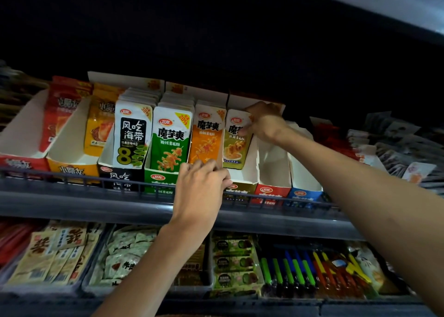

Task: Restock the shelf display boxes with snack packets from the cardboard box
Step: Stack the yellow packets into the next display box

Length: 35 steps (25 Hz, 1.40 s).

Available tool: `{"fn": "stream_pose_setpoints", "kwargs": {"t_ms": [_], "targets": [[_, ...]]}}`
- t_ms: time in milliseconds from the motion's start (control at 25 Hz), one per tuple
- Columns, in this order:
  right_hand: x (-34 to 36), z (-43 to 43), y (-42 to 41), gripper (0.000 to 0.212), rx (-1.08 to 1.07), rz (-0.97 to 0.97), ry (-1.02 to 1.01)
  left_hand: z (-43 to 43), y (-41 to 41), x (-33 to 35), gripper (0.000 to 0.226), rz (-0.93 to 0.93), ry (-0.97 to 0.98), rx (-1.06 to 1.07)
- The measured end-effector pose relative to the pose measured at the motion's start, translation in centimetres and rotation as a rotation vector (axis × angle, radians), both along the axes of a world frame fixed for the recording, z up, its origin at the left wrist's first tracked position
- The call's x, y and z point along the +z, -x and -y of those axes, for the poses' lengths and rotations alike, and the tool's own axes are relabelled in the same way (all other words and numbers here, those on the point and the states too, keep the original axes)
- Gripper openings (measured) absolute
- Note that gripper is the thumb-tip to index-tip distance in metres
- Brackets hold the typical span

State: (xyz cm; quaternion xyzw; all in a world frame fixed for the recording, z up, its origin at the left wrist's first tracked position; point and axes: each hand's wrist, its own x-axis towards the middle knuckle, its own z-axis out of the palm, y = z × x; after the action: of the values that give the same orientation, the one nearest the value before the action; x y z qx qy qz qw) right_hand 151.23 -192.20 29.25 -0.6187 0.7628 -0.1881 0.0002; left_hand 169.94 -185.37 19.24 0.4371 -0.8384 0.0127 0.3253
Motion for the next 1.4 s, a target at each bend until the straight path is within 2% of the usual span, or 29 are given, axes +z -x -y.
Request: {"fn": "stream_pose_setpoints", "kwargs": {"t_ms": [160,360,520,640,720,800,880,1080,1320,1400], "targets": [[-0.8,-0.5,-0.4,0.05,-0.019,-0.132,0.028,-0.1,0.0,0.1,0.028,0.02,-0.005,0.004],[-1.7,-2.0,-1.2,0.05,-0.061,-0.405,0.13,-0.1,0.0,0.0,0.022,-0.013,0.041,-0.002],[-1.4,-2.2,-2.0,0.047,-0.076,-0.527,0.125,0.0,0.2,-0.1,0.019,-0.012,0.066,0.002],[-1.8,-2.1,-2.6,0.052,-0.108,-0.696,0.274,0.0,0.2,-0.2,0.017,-0.026,0.076,0.001],[-2.0,-2.6,-3.3,0.049,-0.033,-0.743,0.336,0.0,0.2,-0.2,0.016,-0.027,0.085,-0.001],[-2.4,-3.1,-3.7,0.037,0.071,-0.796,0.215,0.1,0.2,-0.3,0.016,-0.027,0.097,-0.005],[-2.9,-3.3,-3.8,0.027,0.075,-0.84,0.076,0.1,0.2,-0.3,0.015,-0.033,0.105,-0.013],[-3.1,-3.1,-4.2,0.02,0.038,-0.807,-0.011,0.3,0.2,-0.4,0.012,-0.033,0.119,-0.034],[-3.2,-4.4,-4.0,0.023,0.071,-0.774,0.053,-0.2,0.0,-0.7,0.006,-0.044,0.142,-0.053],[-3.4,-5.4,-3.8,0.019,0.123,-0.724,0.155,-0.6,-0.4,-0.6,0.017,-0.057,0.132,-0.067]]}}
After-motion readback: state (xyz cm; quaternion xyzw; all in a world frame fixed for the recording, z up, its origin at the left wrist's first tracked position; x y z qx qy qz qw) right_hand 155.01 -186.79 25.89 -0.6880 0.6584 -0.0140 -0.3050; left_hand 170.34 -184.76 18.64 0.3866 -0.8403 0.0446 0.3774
